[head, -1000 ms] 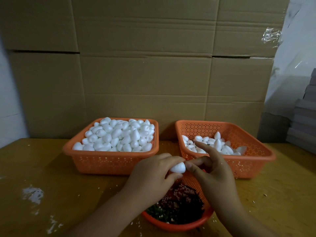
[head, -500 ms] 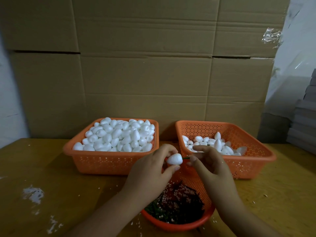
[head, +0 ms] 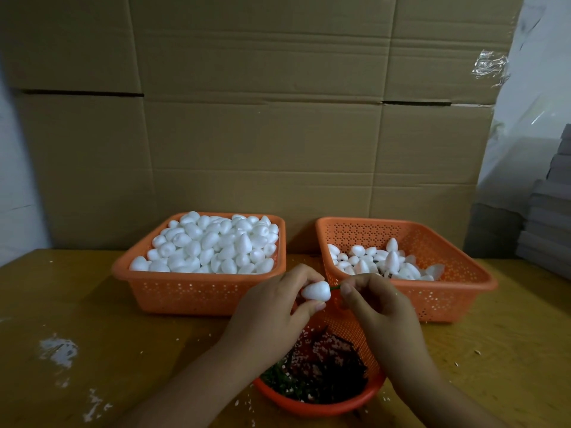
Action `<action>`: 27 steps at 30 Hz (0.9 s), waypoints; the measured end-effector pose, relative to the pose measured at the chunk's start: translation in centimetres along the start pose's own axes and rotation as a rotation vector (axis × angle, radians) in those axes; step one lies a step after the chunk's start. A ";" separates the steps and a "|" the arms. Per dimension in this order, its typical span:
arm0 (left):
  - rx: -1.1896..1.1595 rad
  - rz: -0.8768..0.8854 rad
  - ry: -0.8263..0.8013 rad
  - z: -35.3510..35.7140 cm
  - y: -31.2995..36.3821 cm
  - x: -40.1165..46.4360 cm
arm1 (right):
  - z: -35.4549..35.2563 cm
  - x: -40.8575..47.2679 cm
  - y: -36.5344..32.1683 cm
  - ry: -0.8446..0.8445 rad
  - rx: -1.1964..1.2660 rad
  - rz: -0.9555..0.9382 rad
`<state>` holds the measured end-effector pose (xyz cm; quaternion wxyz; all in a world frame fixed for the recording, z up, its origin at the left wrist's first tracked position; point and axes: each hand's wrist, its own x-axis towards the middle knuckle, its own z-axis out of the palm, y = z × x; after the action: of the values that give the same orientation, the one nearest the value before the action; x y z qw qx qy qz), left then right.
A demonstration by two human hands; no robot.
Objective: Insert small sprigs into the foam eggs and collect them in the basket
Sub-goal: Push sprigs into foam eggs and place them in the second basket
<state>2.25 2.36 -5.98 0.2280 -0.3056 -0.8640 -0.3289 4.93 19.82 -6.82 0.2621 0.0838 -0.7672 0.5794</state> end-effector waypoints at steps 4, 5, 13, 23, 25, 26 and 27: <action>-0.010 0.007 -0.010 0.0 0.0 0.0 | 0.0 0.0 -0.1 -0.002 -0.014 -0.019; -0.011 0.008 -0.010 0.0 0.0 0.0 | 0.0 0.0 -0.1 -0.004 -0.019 -0.026; -0.028 0.007 -0.014 0.1 -0.1 0.0 | 0.1 -0.1 -0.1 -0.024 -0.026 -0.029; -0.022 0.040 -0.002 0.2 0.2 0.1 | 0.2 -0.1 -0.3 -0.042 -0.020 -0.036; -0.029 0.036 0.002 0.2 0.1 0.1 | 0.2 -0.1 -0.4 -0.049 -0.016 -0.018; -0.034 0.033 0.005 0.2 0.1 0.1 | 0.1 -0.1 -0.4 -0.049 -0.015 -0.012; -0.039 0.031 0.009 0.2 0.1 0.1 | 0.1 -0.2 -0.4 -0.049 -0.012 -0.009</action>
<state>2.17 2.56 -6.01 0.2310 -0.3219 -0.8514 -0.3436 5.20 19.55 -6.58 0.2462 0.0999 -0.7765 0.5714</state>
